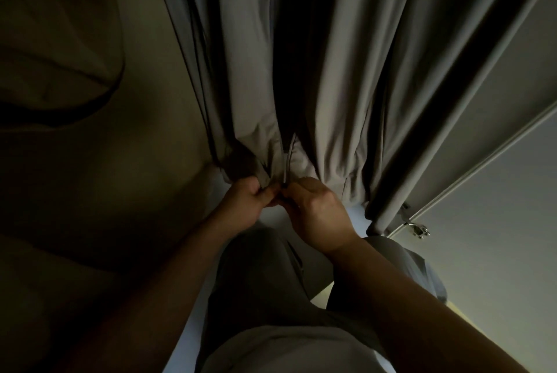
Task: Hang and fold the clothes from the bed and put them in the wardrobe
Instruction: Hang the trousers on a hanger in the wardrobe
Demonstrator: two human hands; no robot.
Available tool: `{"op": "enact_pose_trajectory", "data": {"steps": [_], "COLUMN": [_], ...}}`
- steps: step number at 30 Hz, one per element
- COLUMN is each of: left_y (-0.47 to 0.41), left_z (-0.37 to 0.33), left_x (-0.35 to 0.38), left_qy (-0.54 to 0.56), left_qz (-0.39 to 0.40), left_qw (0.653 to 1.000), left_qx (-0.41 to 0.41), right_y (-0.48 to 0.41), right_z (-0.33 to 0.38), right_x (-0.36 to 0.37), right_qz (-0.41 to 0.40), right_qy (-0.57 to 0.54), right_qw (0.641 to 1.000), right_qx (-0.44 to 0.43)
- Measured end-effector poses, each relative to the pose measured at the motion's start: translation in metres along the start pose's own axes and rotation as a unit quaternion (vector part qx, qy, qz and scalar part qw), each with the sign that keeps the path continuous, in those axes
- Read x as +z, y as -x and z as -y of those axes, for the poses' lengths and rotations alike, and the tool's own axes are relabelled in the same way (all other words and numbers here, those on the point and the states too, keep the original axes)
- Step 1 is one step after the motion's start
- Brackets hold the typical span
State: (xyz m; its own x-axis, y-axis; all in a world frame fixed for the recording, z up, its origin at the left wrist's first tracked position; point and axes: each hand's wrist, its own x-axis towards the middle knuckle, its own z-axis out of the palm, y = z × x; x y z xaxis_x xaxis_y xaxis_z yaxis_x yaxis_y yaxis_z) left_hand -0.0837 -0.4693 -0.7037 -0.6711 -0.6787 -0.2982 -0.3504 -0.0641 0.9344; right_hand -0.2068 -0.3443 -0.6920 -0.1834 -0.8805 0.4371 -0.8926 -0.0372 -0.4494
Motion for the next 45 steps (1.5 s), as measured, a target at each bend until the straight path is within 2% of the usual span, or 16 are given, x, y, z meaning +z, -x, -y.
{"op": "enact_pose_trajectory", "data": {"steps": [6,9,12,15,19,22,25,28,33,36,40,43,45], "left_y": [-0.010,-0.013,-0.011,-0.011,-0.012,-0.015,-0.018,-0.015,-0.012,-0.015,-0.015,-0.014,-0.017], "left_z": [0.021,0.027,0.031,0.033,0.035,0.040,0.038,0.041,0.045,0.047,0.059,0.073,0.072], "left_x": [-0.004,-0.010,-0.021,-0.023,-0.019,-0.023,-0.029,-0.032,-0.029,-0.025,-0.022,-0.029,-0.034], "left_qy": [0.079,0.038,-0.067,-0.166,-0.121,-0.146,-0.152,-0.141,-0.108,-0.130,-0.165,-0.217,-0.233], "left_qz": [0.024,0.017,0.010,-0.058,-0.062,-0.067,-0.056,-0.056,-0.066,-0.049,-0.056,-0.095,-0.108], "left_qw": [0.997,0.999,0.997,0.983,0.990,0.986,0.986,0.987,0.991,0.989,0.984,0.972,0.966], "left_qx": [-0.011,-0.013,0.026,0.059,0.042,0.036,0.029,0.044,0.045,0.043,0.034,0.005,-0.013], "right_y": [0.002,0.001,-0.007,-0.014,-0.019,-0.027,-0.035,-0.039,-0.032,-0.031,-0.036,-0.065,-0.086], "right_z": [0.006,0.008,0.000,-0.008,-0.010,-0.008,-0.005,-0.007,-0.003,-0.003,-0.002,-0.007,-0.011], "right_x": [0.003,0.003,-0.002,-0.006,-0.006,-0.006,-0.007,-0.007,0.003,0.010,0.010,-0.020,-0.039], "right_qz": [0.019,0.047,0.089,0.139,0.206,0.261,0.279,0.256,0.185,0.194,0.240,0.117,0.080], "right_qy": [0.003,-0.016,-0.041,-0.041,-0.016,0.026,0.064,0.055,-0.021,-0.024,0.049,0.079,0.120], "right_qw": [1.000,0.999,0.995,0.989,0.978,0.965,0.957,0.965,0.980,0.974,0.962,0.980,0.985], "right_qx": [0.006,0.008,-0.016,-0.021,-0.022,-0.032,-0.040,-0.019,0.074,0.114,0.118,0.139,0.096]}}
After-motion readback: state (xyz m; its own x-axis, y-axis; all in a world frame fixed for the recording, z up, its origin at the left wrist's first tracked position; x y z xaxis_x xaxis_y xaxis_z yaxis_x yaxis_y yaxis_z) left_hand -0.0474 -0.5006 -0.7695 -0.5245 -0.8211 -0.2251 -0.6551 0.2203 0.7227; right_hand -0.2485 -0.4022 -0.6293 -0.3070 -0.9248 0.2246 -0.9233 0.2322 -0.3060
